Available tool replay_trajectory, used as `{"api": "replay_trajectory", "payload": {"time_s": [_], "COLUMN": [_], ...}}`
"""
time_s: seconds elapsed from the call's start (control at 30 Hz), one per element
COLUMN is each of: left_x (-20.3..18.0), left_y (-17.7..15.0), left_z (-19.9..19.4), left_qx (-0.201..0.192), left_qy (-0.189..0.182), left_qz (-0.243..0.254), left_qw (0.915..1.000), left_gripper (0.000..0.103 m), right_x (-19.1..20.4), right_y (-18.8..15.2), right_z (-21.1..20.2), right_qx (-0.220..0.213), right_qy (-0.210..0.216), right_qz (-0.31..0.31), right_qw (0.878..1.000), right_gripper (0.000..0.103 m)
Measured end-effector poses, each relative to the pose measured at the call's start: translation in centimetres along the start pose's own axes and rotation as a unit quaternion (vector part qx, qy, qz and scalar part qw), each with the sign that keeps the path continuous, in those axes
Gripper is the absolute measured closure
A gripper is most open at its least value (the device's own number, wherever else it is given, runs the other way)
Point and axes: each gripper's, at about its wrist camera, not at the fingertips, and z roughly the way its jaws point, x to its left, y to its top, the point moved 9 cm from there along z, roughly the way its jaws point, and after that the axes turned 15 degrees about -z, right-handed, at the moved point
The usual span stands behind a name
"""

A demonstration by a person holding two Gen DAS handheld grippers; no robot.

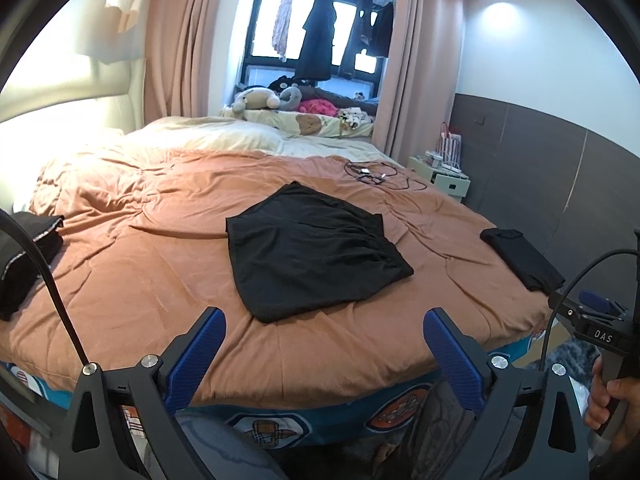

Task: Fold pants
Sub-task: 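Move both grippers down toward the black pants' waistband and leg openings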

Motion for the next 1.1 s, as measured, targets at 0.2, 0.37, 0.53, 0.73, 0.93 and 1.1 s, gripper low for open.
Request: {"api": "replay_trajectory", "payload": {"time_s": [0.2,0.37,0.53,0.73,0.93,1.1], "left_x": [1.4,3.5,5.6,7.5,8.8,9.5], "left_y": [0.5,0.7,1.0,0.7,-0.2,-0.9], "left_z": [2.7,5.5,8.2,11.8,15.0,17.0], "left_qx": [0.021,0.047,0.073,0.116,0.157,0.184], "left_qy": [0.012,0.025,0.033,0.033,0.035,0.043], "left_qz": [-0.019,-0.05,-0.087,-0.138,-0.181,-0.199], "left_qw": [0.9995,0.9973,0.993,0.9831,0.9701,0.9616], "left_gripper": [0.008,0.015,0.021,0.029,0.035,0.035], "right_x": [-0.3,-0.3,-1.0,-1.8,-2.4,-3.2], "right_y": [0.8,1.5,2.0,2.6,3.2,3.5], "right_z": [2.6,5.0,7.2,9.8,12.5,14.3], "right_qx": [0.02,0.036,0.049,0.062,0.074,0.08], "right_qy": [0.007,0.026,0.047,0.073,0.104,0.121], "right_qz": [0.006,0.014,0.022,0.034,0.046,0.058], "right_qw": [1.0,0.999,0.997,0.995,0.991,0.988], "right_gripper": [0.0,0.0,0.0,0.004,0.011,0.011]}}
